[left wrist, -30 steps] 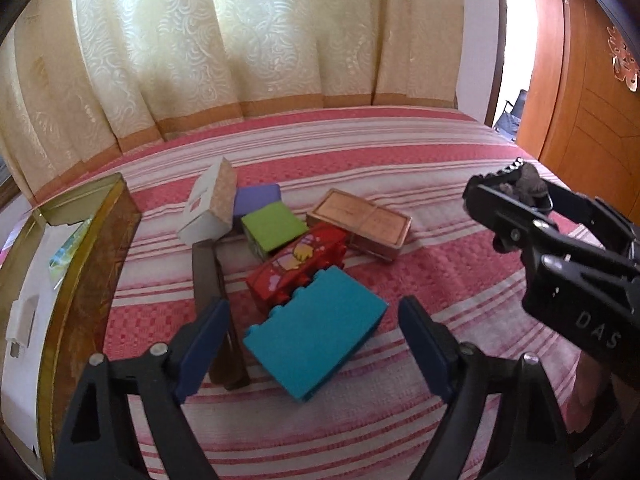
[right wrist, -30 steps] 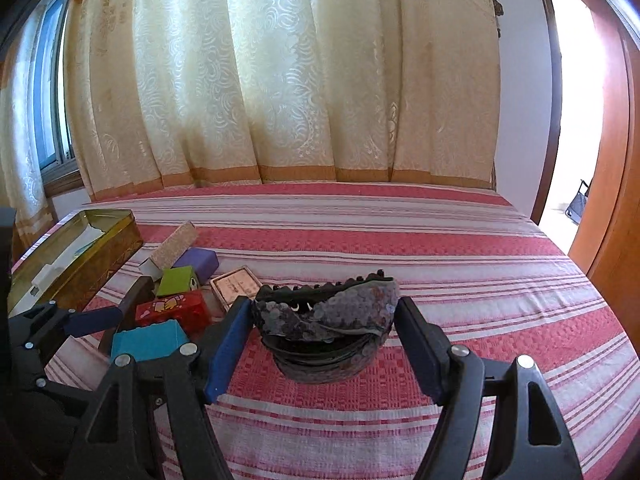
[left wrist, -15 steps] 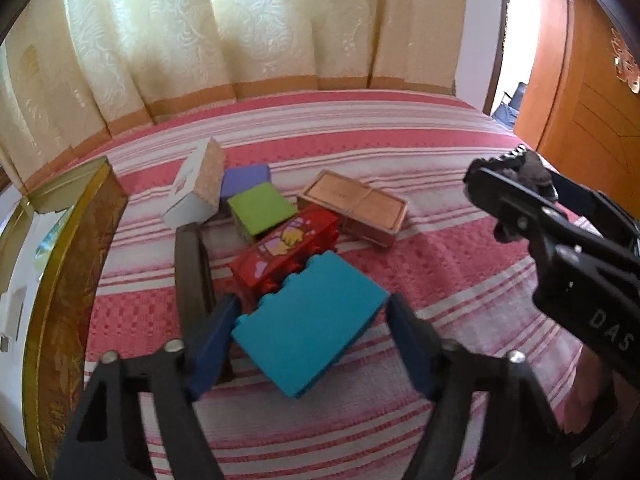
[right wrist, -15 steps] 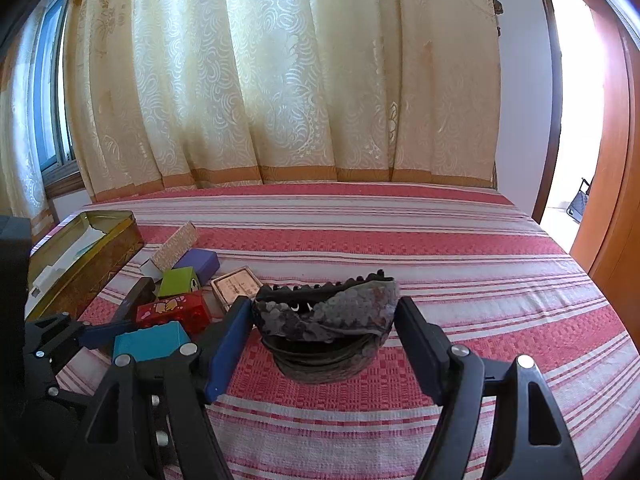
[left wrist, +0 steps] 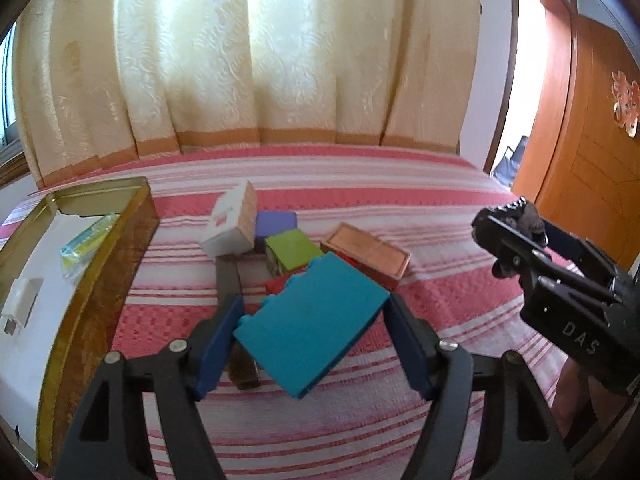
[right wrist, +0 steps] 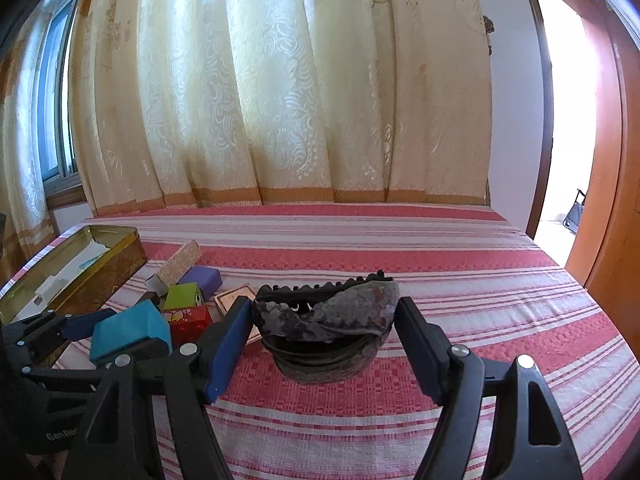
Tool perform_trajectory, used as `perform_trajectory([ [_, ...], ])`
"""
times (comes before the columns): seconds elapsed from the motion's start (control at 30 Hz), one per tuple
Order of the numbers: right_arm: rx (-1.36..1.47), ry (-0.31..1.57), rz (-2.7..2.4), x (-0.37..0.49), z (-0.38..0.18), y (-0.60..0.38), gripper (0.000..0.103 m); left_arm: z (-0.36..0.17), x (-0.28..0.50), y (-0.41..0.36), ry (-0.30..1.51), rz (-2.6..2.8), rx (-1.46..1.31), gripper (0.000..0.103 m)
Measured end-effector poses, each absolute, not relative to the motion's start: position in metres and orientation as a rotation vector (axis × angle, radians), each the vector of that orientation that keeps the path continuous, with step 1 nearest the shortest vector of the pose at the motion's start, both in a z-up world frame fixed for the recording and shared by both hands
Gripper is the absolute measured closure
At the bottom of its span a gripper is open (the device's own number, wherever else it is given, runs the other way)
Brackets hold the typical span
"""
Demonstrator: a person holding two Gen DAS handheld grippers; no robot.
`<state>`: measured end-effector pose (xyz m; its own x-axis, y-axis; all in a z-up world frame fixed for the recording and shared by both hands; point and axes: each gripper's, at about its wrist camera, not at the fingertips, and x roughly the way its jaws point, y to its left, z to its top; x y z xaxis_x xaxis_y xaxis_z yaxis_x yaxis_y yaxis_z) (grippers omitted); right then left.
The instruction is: Organize rigid objects
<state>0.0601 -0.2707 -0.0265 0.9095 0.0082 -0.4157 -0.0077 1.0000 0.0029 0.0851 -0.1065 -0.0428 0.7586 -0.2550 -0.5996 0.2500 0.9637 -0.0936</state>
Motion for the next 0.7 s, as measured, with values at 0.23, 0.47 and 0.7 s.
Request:
perform_trajectory([
  [0.23,0.037,0.365,0.009,0.051,-0.022,-0.274,0.029,-0.039,0.082,-0.081,0.618,-0.249,-0.102,0.031],
  [0.47,0.063,0.354,0.040,0.050,-0.022,-0.268,0.029,-0.037,0.079,-0.071,0.584,-0.239,-0.105,0.031],
  [0.7,0.054,0.344,0.062,0.048,-0.021,-0.255,0.029,-0.031,0.069,-0.063,0.517,-0.205,-0.089,0.031],
])
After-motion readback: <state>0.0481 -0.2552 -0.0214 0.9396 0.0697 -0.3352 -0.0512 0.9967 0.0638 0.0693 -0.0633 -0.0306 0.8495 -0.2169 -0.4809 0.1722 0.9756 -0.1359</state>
